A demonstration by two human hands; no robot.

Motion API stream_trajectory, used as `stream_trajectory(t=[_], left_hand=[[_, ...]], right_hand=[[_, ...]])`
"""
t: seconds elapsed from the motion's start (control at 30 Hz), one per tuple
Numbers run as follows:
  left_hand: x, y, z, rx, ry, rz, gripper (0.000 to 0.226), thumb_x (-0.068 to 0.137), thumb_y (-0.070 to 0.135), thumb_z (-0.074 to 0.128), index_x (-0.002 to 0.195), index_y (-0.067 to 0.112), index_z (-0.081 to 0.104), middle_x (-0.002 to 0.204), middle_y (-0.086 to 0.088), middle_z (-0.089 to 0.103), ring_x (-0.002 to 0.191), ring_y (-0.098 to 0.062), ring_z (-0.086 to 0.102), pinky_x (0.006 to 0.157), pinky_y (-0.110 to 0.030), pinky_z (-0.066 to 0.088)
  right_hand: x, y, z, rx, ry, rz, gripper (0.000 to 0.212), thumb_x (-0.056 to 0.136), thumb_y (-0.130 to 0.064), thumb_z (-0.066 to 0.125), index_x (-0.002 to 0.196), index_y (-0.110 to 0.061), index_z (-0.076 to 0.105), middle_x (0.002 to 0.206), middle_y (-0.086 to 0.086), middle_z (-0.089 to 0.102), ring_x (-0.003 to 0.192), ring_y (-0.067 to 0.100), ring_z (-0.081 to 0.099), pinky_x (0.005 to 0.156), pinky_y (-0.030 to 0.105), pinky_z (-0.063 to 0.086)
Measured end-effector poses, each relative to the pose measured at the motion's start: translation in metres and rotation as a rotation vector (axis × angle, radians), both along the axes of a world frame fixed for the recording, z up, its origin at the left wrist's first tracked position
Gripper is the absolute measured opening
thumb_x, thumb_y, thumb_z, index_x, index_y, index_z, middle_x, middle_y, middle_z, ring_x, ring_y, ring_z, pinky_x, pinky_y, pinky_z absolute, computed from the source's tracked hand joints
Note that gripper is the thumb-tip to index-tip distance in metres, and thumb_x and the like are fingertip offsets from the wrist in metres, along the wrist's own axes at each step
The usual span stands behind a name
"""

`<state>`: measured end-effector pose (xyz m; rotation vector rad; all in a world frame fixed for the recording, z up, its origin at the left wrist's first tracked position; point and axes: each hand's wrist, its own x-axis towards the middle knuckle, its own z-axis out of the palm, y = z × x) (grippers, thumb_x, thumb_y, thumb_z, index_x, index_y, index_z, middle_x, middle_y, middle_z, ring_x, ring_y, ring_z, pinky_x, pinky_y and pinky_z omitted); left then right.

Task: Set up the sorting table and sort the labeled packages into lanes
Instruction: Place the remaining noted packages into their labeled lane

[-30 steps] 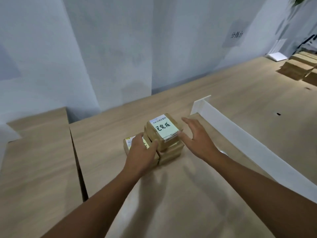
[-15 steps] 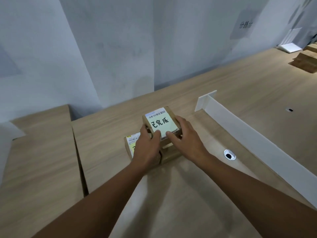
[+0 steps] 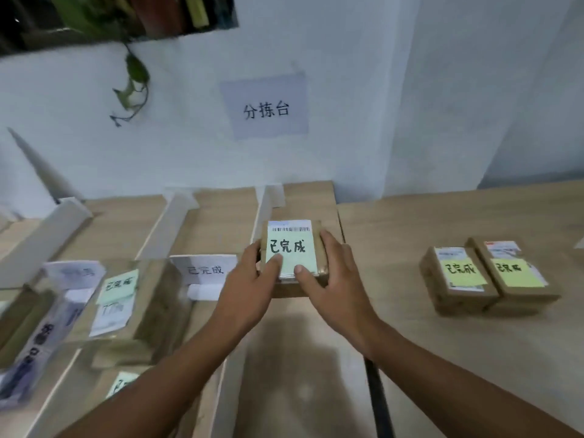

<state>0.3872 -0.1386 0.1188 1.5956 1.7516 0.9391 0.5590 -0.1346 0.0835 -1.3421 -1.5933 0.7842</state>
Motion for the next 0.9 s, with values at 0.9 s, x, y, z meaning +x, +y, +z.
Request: stream_trajectory(t=[0.9], left_hand=[[-0.382,0.044,-0.06,-0.088,-0.074,0.143,0.06,0.09,0.061,0.037,0.139,0.028,0.048,0.118,-0.001,0.069,0.091,-0.02,0.067,0.071,-0.037,0.054]], right_hand=[[-0.388,0.06,-0.037,-0.164,-0.286,0.118,0.081,0.097,-0.063,0.043,0.157,-0.042,-0.008,0.126,-0.004,0.039,0.111,0.013,0.042,0.086,0.028,0.038]])
